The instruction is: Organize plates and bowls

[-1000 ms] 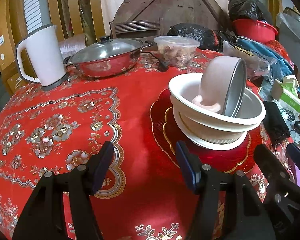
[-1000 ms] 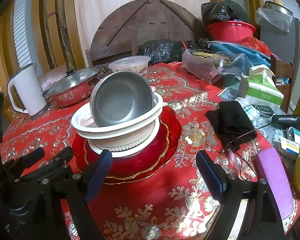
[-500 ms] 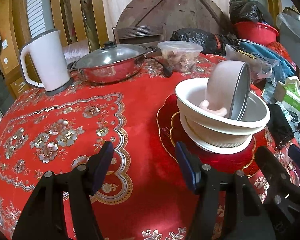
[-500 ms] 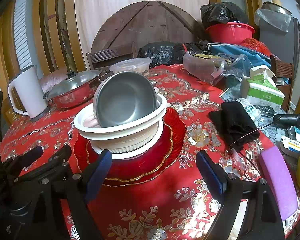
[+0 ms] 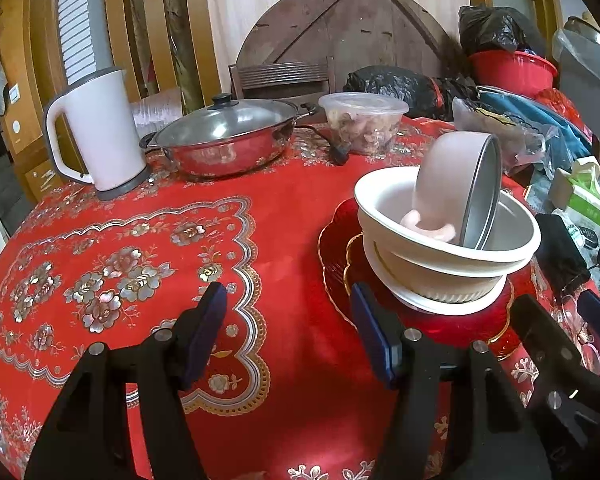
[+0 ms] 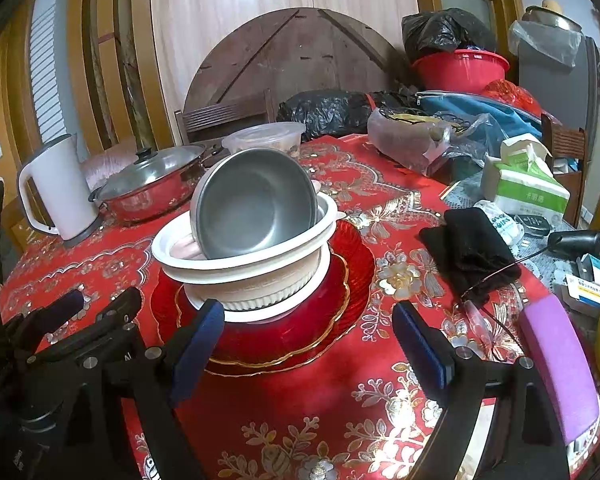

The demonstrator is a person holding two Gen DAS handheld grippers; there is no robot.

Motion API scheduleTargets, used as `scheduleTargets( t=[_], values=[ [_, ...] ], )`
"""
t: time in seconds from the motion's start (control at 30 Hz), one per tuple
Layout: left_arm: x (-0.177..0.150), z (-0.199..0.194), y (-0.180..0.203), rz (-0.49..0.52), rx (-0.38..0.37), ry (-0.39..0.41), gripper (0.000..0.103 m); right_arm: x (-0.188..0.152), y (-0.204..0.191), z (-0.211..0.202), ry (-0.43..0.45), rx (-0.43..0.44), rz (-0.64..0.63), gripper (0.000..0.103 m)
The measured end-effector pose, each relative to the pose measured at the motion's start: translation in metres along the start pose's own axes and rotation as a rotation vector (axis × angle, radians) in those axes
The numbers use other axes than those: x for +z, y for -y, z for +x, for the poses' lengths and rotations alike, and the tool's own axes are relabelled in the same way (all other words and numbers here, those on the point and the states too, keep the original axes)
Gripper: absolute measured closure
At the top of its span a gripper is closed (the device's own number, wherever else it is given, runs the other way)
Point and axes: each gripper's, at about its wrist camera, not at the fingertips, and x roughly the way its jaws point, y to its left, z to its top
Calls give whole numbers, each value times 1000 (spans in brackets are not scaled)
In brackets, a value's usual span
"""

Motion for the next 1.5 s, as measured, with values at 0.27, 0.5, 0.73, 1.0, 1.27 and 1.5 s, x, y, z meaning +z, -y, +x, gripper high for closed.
scheduleTargets(
  t=[0.27, 0.5, 0.73, 1.0, 1.27, 1.5],
  values=[
    [0, 2, -1, -2, -4, -7, 40, -1, 0, 2, -3, 1, 0, 15],
    [-1, 6, -2, -9, -25, -21, 40, -1, 0, 4, -7, -1, -1, 15],
    [-2, 3, 1, 0, -22, -5, 40, -2, 1, 6, -7, -1, 6, 15],
    [-1, 5, 1, 1, -22, -11, 40, -3, 1, 8, -12, -1, 10, 15],
    [-1, 7, 0, -4, -29, -23, 40, -3, 1, 9, -16, -6, 10, 15],
    [-1, 7, 0, -3, -27, -20, 40, -4, 1, 8, -14, -9, 10, 15]
  ],
)
